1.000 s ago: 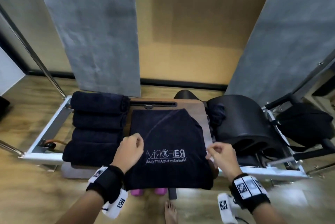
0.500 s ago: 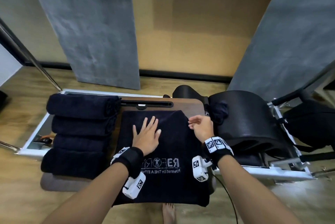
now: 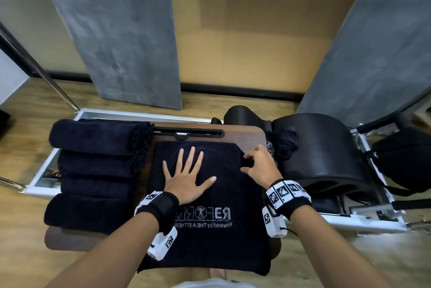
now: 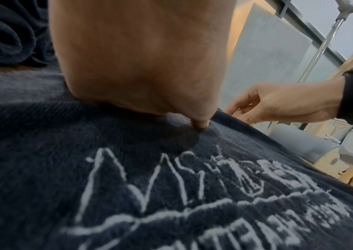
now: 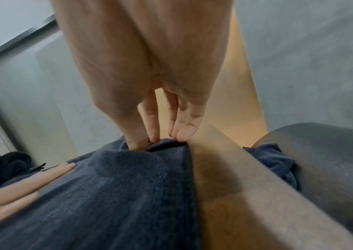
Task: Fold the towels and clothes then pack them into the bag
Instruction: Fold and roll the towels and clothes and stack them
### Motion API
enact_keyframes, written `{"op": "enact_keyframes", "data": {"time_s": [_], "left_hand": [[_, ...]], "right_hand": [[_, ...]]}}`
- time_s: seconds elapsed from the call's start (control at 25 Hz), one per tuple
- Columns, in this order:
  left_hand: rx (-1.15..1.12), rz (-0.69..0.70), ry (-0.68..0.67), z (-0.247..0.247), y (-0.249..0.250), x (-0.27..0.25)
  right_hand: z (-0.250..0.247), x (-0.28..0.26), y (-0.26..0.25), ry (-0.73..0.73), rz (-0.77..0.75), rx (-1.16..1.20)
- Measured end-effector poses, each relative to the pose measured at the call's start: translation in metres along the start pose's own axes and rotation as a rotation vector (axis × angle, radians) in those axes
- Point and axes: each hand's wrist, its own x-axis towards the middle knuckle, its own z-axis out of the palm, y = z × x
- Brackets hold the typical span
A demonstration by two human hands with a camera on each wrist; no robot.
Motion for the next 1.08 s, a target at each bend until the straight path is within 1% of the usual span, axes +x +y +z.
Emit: {"op": "enact_keyframes", "data": {"time_s": [0.08, 0.16, 0.24, 0.32, 0.36, 0.4, 0.48, 0.52, 0.56, 0.6, 0.64, 0.68, 0.72, 0.76, 0.8, 0.88, 0.92, 0.96, 1.0, 1.08], "left_hand": [[-0.002, 0.005, -0.011, -0.001, 0.000, 0.000], [-0.003, 0.006, -0.016, -0.002, 0.000, -0.001], [-0.002, 0.006, -0.017, -0.001, -0.001, 0.000], [-0.003, 0.007, -0.017, -0.001, -0.001, 0.000], [-0.002, 0.009, -0.015, 0.000, -0.001, 0.000], [-0.001, 0.011, -0.013, 0.000, -0.001, 0.001], [0.001, 0.013, -0.006, 0.001, -0.002, 0.001], [-0.001, 0.013, -0.007, 0.001, -0.002, 0.001], [-0.004, 0.014, -0.006, 0.002, -0.003, 0.000], [-0.007, 0.016, -0.003, 0.002, -0.003, 0.000], [-0.008, 0.018, 0.004, 0.002, -0.003, 0.000], [-0.009, 0.019, 0.009, 0.002, -0.003, 0.000], [-0.008, 0.019, 0.010, 0.003, -0.002, 0.000], [-0.007, 0.018, 0.011, 0.003, -0.002, 0.000], [-0.004, 0.017, 0.015, 0.003, -0.002, 0.000], [-0.004, 0.023, 0.023, 0.003, -0.002, -0.001], [-0.004, 0.028, 0.029, 0.003, -0.002, -0.001], [-0.002, 0.031, 0.036, 0.003, -0.002, -0.002], [0.002, 0.033, 0.043, 0.003, -0.001, -0.002], [0.013, 0.030, 0.052, 0.003, -0.001, -0.004]], "right_hand": [[-0.002, 0.001, 0.003, 0.031, -0.022, -0.010], [-0.005, 0.000, 0.005, 0.106, -0.022, 0.014], [-0.006, 0.002, 0.008, 0.212, 0.042, 0.081], [-0.008, 0.003, 0.010, 0.355, 0.140, 0.147], [-0.008, 0.002, 0.009, 0.401, 0.161, 0.171], [-0.009, 0.001, 0.008, 0.389, 0.141, 0.189], [-0.009, 0.000, 0.003, 0.215, 0.039, 0.181], [-0.009, 0.001, 0.001, 0.172, 0.018, 0.163], [-0.010, 0.004, -0.001, 0.201, 0.023, 0.149], [-0.012, 0.007, -0.001, 0.282, 0.066, 0.146], [-0.015, 0.011, 0.002, 0.381, 0.155, 0.178], [-0.018, 0.014, 0.003, 0.468, 0.284, 0.251], [-0.020, 0.017, 0.004, 0.503, 0.403, 0.342], [-0.021, 0.019, 0.006, 0.480, 0.472, 0.429], [-0.022, 0.021, 0.004, 0.392, 0.493, 0.475], [-0.019, 0.022, -0.001, 0.173, 0.478, 0.459], [-0.018, 0.024, -0.002, 0.122, 0.482, 0.468], [-0.017, 0.027, 0.000, 0.115, 0.499, 0.514], [-0.018, 0.029, 0.004, 0.148, 0.529, 0.606], [-0.024, 0.030, 0.012, 0.292, 0.624, 0.764]]}}
